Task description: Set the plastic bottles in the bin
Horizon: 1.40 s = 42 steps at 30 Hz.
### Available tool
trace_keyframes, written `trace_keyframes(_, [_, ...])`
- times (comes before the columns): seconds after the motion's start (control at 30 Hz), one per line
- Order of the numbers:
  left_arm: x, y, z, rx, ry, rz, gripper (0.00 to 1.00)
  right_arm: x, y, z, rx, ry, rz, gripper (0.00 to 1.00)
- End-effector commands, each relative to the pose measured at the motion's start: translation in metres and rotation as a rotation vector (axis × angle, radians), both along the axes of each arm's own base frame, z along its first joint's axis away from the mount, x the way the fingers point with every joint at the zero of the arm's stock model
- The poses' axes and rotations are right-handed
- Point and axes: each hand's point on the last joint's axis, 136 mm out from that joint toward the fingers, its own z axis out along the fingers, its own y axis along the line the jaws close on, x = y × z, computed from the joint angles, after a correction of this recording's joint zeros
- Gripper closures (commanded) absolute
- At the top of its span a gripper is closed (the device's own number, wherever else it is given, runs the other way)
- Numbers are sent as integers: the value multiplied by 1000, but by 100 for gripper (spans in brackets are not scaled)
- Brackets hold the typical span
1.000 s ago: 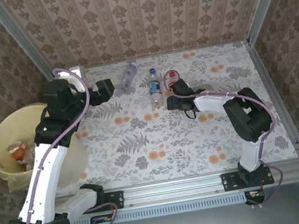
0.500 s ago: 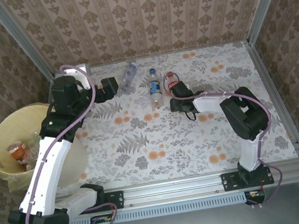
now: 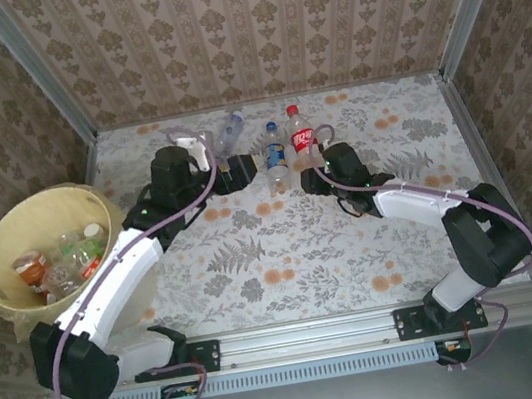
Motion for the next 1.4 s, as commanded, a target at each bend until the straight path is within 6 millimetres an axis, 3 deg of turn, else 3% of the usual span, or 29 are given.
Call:
trace_keyframes(0.0, [3, -19, 39, -120, -115, -34, 0, -9, 37, 33, 128, -101, 155, 48])
trace_keyframes(0.23, [16, -20, 19, -90, -95, 67, 0, -33, 79, 73, 283, -196, 326, 47])
trace_keyframes(0.47, [23, -32, 11, -80, -65, 35, 0, -49, 107, 108, 355, -280, 448, 46])
trace_keyframes(0.7, [33, -38, 6, -103, -45, 49, 0, -54, 129, 126, 426, -310, 506, 45])
trace_keyframes(0.83, [33, -44, 10, -159, -59, 35, 4, -55, 137, 129, 466, -308, 525, 44])
trace_keyframes(1.13, [31, -44, 14, -168, -74, 19, 33, -62, 147, 127, 487, -286, 586, 38])
trace_keyframes(1.37, [33, -35, 9, -121, -67, 61, 36, -65, 146, 128, 463, -300, 608, 23])
